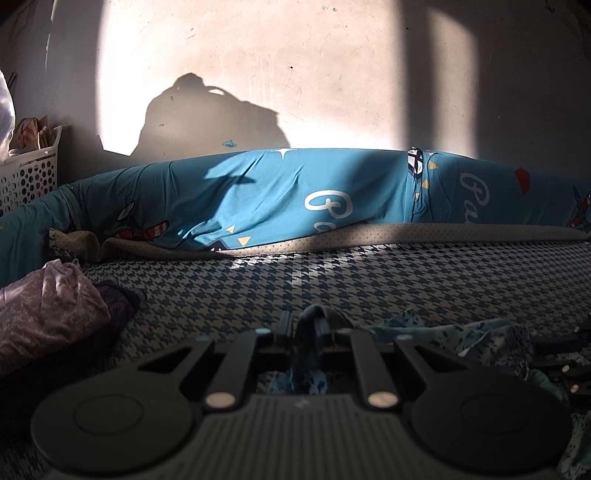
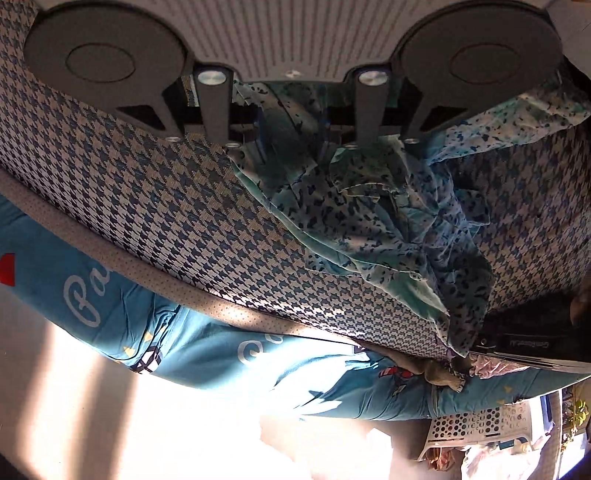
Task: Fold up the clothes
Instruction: 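Press the right tool onto the spread garment while the left tool rests beside it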
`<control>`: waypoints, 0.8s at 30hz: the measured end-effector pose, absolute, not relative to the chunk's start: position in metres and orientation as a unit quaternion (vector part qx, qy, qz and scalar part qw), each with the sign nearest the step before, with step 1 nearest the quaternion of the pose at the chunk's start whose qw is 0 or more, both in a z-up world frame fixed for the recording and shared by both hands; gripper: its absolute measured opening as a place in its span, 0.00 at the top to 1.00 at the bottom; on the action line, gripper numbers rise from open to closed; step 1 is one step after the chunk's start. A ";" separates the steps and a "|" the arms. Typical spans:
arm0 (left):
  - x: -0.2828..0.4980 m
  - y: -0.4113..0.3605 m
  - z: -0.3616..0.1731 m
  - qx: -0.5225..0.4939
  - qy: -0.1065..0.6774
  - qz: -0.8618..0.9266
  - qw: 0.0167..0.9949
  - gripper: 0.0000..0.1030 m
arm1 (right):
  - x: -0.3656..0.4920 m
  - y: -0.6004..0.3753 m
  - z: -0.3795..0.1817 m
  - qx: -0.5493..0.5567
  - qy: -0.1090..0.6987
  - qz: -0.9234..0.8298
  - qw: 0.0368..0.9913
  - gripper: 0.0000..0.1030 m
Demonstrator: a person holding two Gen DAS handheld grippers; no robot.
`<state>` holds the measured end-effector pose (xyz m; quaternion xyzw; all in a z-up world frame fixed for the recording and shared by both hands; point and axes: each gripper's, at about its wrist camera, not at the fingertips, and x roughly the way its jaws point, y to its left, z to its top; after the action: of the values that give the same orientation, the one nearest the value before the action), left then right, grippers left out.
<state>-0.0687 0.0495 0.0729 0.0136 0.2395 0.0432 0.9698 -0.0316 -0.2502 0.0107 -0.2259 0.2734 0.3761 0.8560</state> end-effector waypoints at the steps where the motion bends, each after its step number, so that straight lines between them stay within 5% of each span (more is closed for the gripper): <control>1: -0.068 0.049 0.073 0.013 0.240 0.043 0.970 0.89 | -0.030 -0.248 0.009 -0.230 0.274 0.377 0.854 0.74; 7: -0.065 0.051 0.069 0.004 0.248 0.046 0.968 0.89 | -0.026 -0.236 0.001 -0.245 0.284 0.383 0.844 0.97; 24: -0.091 0.040 0.096 -0.035 0.197 0.014 0.980 0.89 | -0.062 -0.293 0.100 -0.079 0.134 0.259 0.953 0.98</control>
<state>-0.0906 0.0405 0.0962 -0.0346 0.1966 0.0137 0.9798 -0.0620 -0.2931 0.0997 -0.0787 0.1341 0.2585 0.9534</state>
